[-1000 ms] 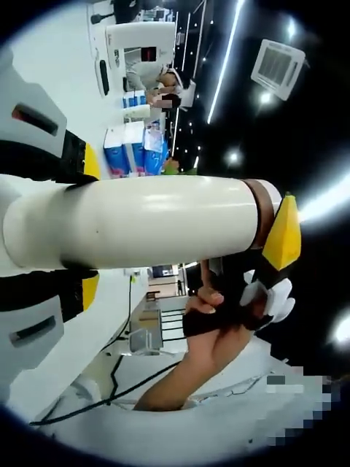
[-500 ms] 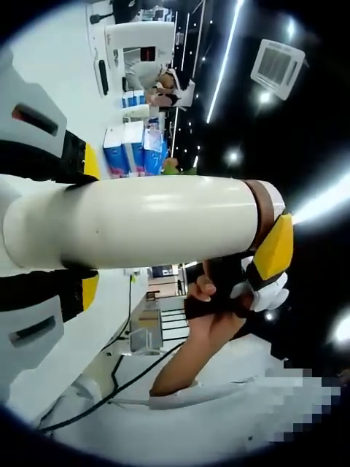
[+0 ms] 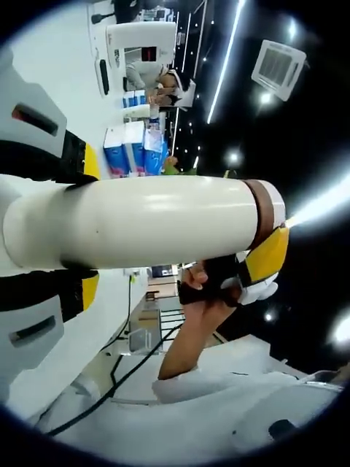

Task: Grasp the water cup twist off the cup lid place the cup lid on the table

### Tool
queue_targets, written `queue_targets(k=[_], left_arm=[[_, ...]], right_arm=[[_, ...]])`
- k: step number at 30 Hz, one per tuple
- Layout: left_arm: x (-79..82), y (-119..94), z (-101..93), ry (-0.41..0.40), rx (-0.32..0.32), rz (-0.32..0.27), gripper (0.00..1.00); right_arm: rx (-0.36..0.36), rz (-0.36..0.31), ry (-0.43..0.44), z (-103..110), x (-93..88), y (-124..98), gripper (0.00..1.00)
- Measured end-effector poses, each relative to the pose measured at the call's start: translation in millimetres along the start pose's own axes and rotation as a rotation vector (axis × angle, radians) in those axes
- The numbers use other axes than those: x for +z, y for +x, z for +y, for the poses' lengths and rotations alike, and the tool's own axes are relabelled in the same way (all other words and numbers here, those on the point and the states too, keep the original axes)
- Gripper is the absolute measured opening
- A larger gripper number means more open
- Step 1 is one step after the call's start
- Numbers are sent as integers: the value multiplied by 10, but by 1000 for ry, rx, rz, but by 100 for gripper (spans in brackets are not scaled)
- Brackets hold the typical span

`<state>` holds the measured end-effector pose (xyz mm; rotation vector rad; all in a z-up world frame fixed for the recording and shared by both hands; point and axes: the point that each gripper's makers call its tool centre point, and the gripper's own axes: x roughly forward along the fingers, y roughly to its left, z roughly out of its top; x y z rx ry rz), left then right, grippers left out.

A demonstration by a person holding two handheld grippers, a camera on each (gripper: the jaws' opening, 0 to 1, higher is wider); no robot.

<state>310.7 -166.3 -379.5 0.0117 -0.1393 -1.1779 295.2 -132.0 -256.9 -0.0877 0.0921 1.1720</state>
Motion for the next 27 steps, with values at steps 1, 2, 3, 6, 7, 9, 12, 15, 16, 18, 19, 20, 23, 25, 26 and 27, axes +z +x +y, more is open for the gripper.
queue_targets(k=[1, 2, 3, 6, 7, 9, 12, 15, 16, 18, 19, 20, 23, 25, 26, 27], left_arm=[[0, 0, 0, 1, 0, 0, 48], [0, 1, 0, 2, 0, 0, 48], [-1, 2, 7, 0, 0, 0, 48], [-2, -1, 15, -5, 2, 0, 48], [-1, -1, 20, -8, 3, -1, 48], [-1, -7, 22, -12, 3, -1, 47], [-1, -12, 23, -14, 4, -2, 48], [-2, -12, 21, -7, 8, -2, 48], [-3, -9, 22, -7, 8, -1, 48], [-4, -6, 28, -14, 6, -1, 48], [-5, -7, 21, -14, 4, -1, 47], [-4, -10, 11, -10, 2, -1, 47], [-5, -8, 12, -4, 0, -1, 47], [-4, -10, 9, 0, -1, -1, 47], [-2, -11, 6, 3, -2, -1, 47], [-2, -10, 5, 5, -2, -1, 47]], right_arm=[[13, -1, -3, -6, 7, -14, 48], [22, -1, -4, -23, 10, -27, 48], [35, -3, -10, -20, 10, -24, 48], [76, -16, -6, -16, 11, 0, 48], [90, -21, -8, -10, 14, 6, 48], [118, -28, -12, 3, 18, 20, 48], [156, -36, -17, 32, 21, 38, 48], [232, -62, -16, 56, 22, 38, 48], [235, -69, -11, 44, 14, 31, 48], [239, -78, -5, 45, 10, 28, 48], [247, -84, -7, 69, 13, 26, 48], [251, -86, -8, 84, 16, 24, 48], [207, -51, 14, 94, -1, 28, 49], [152, -46, -9, 77, 38, -5, 50], [130, -50, -18, 80, 68, -31, 53], [113, -60, -14, 89, 107, -66, 57]])
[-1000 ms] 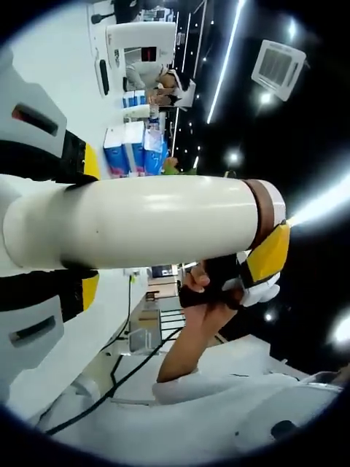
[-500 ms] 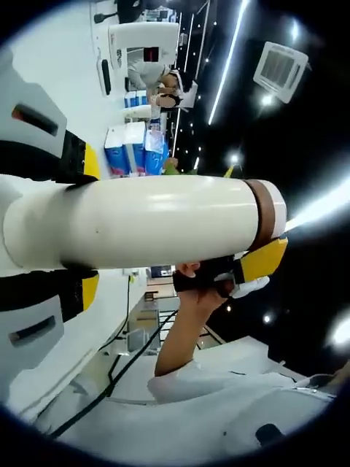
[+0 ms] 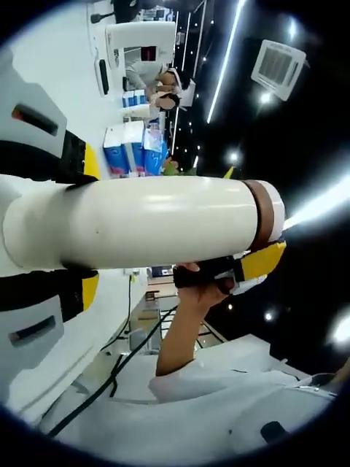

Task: Grasp the water cup twist off the cup lid place the cup lid on the table

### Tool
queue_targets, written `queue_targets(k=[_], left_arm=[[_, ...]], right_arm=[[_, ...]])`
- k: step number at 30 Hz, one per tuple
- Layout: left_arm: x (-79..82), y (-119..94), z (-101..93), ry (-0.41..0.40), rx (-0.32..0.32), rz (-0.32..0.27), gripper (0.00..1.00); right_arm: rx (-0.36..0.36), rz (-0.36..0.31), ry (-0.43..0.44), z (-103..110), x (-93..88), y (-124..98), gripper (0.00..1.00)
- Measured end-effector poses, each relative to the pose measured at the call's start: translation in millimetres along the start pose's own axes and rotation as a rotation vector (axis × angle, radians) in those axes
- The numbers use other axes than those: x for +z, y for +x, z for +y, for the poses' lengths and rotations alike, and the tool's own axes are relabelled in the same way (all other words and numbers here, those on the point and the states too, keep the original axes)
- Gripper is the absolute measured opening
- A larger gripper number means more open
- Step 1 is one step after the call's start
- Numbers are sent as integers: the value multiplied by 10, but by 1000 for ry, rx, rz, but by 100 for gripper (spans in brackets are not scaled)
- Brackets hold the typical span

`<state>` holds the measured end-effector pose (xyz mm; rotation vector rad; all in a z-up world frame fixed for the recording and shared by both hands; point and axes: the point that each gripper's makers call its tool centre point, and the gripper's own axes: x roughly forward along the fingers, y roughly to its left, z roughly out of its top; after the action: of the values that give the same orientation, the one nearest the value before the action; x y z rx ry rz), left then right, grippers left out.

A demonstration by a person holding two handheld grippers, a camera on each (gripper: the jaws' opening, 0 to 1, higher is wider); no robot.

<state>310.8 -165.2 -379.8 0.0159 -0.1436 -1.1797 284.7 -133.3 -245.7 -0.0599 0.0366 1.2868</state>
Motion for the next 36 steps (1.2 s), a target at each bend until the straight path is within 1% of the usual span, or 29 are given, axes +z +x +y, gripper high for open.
queue_targets(k=[1, 3, 5, 6, 7, 8, 9, 10, 12, 14, 15, 16, 17, 19, 20, 21, 23, 24, 25, 27, 31, 32, 33, 36], left_arm=[[2, -1, -4, 3, 0, 0, 48], [3, -1, 0, 3, 1, 0, 48], [5, 0, 1, 5, 2, 1, 48], [6, 3, 9, 5, 2, 0, 48], [5, 5, 13, 5, 2, 1, 48], [4, 7, 17, 6, 3, 1, 48], [7, 5, 10, 7, 3, 1, 48], [7, 5, 12, 6, 3, 2, 48], [9, 4, 7, 6, 4, 2, 48], [11, 3, 3, 6, 4, 2, 48], [12, 1, -2, 7, 4, 2, 48], [10, 3, 4, 7, 4, 3, 48], [11, 1, 0, 8, 4, 2, 48], [11, 1, 2, 8, 3, 3, 48], [11, 2, 5, 7, 3, 3, 48], [11, 1, 2, 7, 3, 3, 48], [11, 2, 3, 7, 3, 3, 48], [10, 2, 5, 7, 3, 3, 48], [10, 0, 2, 7, 3, 4, 48], [10, 0, 4, 7, 3, 4, 48], [9, 0, 6, 8, 3, 5, 48], [8, 1, 10, 9, 2, 5, 48], [8, 1, 10, 9, 2, 5, 48], [7, 2, 15, 12, 2, 6, 48]], right_arm=[[-29, -11, 17, 6, 43, -30, 61], [-62, -13, 31, 40, 89, -97, 62], [-130, -4, 32, 48, 117, -188, 62], [-172, 4, 43, 47, 114, -230, 62], [-238, 24, 92, 13, 80, -275, 64], [-287, 47, 116, -2, 44, -318, 68], [-306, 38, 112, 28, 48, -336, 71], [-347, 32, 128, 44, 35, -369, 72], [-420, 48, 98, 74, -19, -413, 73], [-491, 40, 54, 136, -33, -422, 80], [-506, 34, 50, 163, -31, -417, 85], [-541, -2, 78, 185, 1, -413, 89], [-572, -44, 127, 206, 36, -423, 90], [-579, -132, 133, 294, 163, -394, 95], [-612, -147, 134, 295, 175, -404, 95], [-636, -130, 121, 317, 129, -369, 95], [-665, -38, 120, 321, -37, -324, 95], [-686, -26, 117, 306, -74, -320, 95], [-686, -37, 114, 312, -77, -293, 95], [-695, -38, 118, 293, -95, -278, 95], [-692, -55, 114, 161, -26, -211, 94], [-682, -54, 109, 120, -6, -172, 92], [-668, -49, 92, 85, 6, -123, 89], [-686, -22, 84, -115, -25, -48, 80]])
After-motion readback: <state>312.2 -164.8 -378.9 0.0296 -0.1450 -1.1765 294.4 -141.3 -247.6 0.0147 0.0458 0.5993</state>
